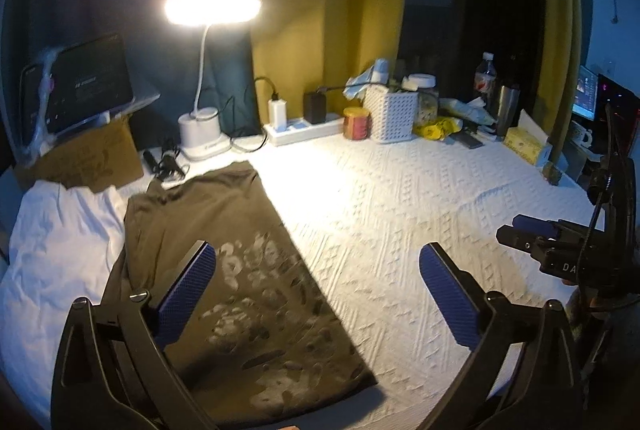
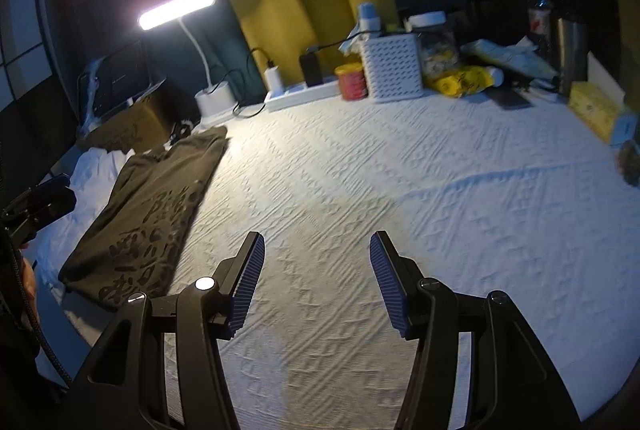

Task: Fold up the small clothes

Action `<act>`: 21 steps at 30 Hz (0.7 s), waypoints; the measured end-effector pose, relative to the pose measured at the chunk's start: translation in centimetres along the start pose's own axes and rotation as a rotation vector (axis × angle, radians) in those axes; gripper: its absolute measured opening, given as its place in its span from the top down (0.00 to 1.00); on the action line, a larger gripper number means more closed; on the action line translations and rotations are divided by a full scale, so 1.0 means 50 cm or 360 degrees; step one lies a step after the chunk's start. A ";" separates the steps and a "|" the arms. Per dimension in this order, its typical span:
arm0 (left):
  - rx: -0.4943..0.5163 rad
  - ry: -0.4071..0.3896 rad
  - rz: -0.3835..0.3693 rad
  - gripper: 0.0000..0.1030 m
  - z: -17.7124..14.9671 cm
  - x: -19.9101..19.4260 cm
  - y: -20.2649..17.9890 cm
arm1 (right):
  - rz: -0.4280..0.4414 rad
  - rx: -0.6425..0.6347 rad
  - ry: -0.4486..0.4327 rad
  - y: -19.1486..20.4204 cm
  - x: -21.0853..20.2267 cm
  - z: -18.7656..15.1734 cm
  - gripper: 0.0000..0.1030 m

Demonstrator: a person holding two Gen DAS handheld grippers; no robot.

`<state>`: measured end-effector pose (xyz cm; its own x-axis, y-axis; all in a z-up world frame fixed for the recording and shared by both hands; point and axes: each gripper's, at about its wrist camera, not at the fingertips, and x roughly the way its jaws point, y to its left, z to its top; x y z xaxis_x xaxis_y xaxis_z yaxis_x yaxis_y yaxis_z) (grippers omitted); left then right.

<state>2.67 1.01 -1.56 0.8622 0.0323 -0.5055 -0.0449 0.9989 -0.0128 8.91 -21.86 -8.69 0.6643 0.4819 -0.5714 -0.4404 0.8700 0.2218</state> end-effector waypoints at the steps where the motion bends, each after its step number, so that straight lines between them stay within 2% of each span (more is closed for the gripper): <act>1: 0.0004 -0.0014 -0.0005 0.02 0.004 -0.003 -0.005 | -0.0009 -0.0003 -0.0013 -0.002 -0.007 0.003 0.44; 15: 0.0082 -0.0216 -0.0051 0.02 0.063 -0.057 -0.042 | -0.0103 -0.0078 -0.0251 0.002 -0.118 0.070 0.44; 21: 0.0051 -0.0371 -0.0053 0.02 0.088 -0.101 -0.037 | -0.0126 -0.0112 -0.0369 0.012 -0.171 0.099 0.43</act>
<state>0.61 -0.84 4.80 0.9563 0.0026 -0.2923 -0.0018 1.0000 0.0029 5.94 -24.94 0.23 0.8156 0.4306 -0.3866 -0.4170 0.9005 0.1231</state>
